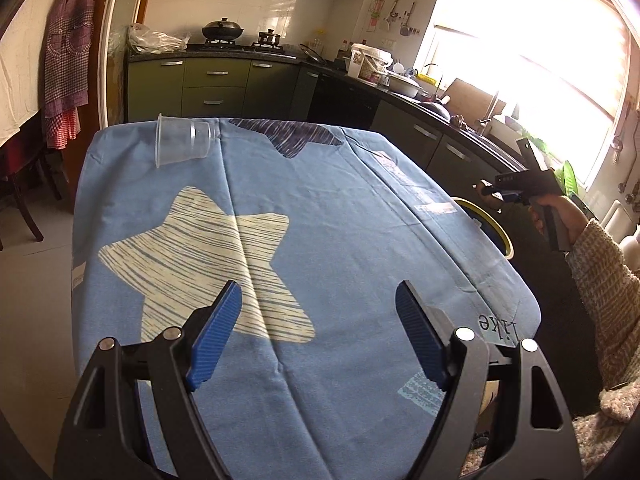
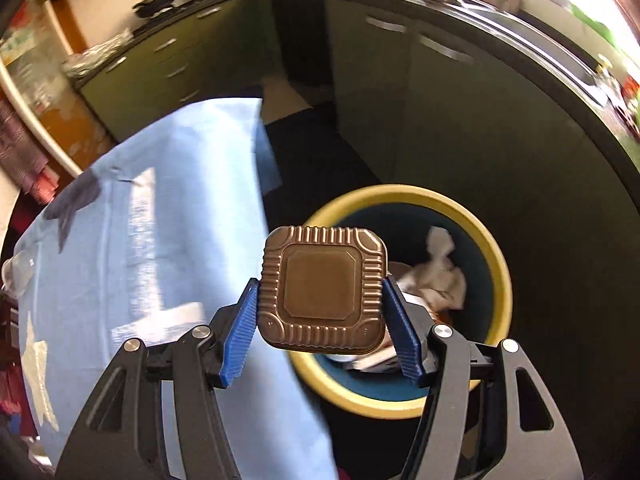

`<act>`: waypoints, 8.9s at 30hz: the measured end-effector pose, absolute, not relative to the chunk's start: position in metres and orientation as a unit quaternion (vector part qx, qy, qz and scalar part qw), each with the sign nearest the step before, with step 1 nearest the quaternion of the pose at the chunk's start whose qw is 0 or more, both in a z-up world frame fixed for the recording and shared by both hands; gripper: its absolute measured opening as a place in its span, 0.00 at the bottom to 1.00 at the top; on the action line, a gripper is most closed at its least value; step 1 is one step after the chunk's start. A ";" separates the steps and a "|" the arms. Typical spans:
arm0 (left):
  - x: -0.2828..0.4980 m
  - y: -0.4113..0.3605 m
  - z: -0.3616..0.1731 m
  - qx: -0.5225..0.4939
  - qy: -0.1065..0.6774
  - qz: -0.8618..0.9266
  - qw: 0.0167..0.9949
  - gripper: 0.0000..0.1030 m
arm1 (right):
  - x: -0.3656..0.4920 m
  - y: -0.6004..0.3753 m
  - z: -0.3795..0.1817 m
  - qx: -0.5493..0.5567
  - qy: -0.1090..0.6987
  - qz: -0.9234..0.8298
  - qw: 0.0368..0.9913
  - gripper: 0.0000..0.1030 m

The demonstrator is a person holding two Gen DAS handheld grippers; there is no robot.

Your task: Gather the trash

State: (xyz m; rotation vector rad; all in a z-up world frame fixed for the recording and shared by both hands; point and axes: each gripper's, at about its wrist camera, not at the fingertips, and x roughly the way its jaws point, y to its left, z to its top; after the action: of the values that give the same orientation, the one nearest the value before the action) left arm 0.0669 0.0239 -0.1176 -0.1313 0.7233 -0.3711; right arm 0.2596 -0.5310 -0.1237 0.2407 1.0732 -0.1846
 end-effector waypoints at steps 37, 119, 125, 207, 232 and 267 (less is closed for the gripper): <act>0.278 0.112 -0.110 -0.062 0.381 -0.068 0.920 0.73 | 0.158 -0.507 -0.131 0.183 0.427 0.010 0.886 0.70; 0.282 -0.520 -0.151 0.164 0.436 -0.415 0.782 0.05 | -0.013 -0.664 -0.171 0.248 0.369 -0.099 0.890 0.75; 0.295 -0.537 -0.174 0.178 0.454 -0.389 0.781 0.05 | -0.017 -0.669 -0.180 0.262 0.373 -0.099 0.885 0.75; -0.078 -0.023 0.007 -0.018 0.183 -0.040 0.982 0.93 | -0.114 -0.438 0.005 0.009 0.252 -0.013 0.967 0.96; -0.071 -0.026 -0.001 -0.012 0.197 -0.052 0.979 0.93 | -0.110 -0.438 -0.001 0.015 0.256 -0.010 0.967 0.96; -0.070 -0.030 -0.009 -0.006 0.207 -0.060 0.976 0.93 | -0.107 -0.435 -0.005 0.018 0.258 -0.006 0.966 0.96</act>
State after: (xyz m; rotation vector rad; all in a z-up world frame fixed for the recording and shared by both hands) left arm -0.0703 -0.0300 -0.0093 -0.0116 0.4178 -0.1217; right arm -0.1069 -0.4348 -0.0054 0.0358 0.5209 -0.0127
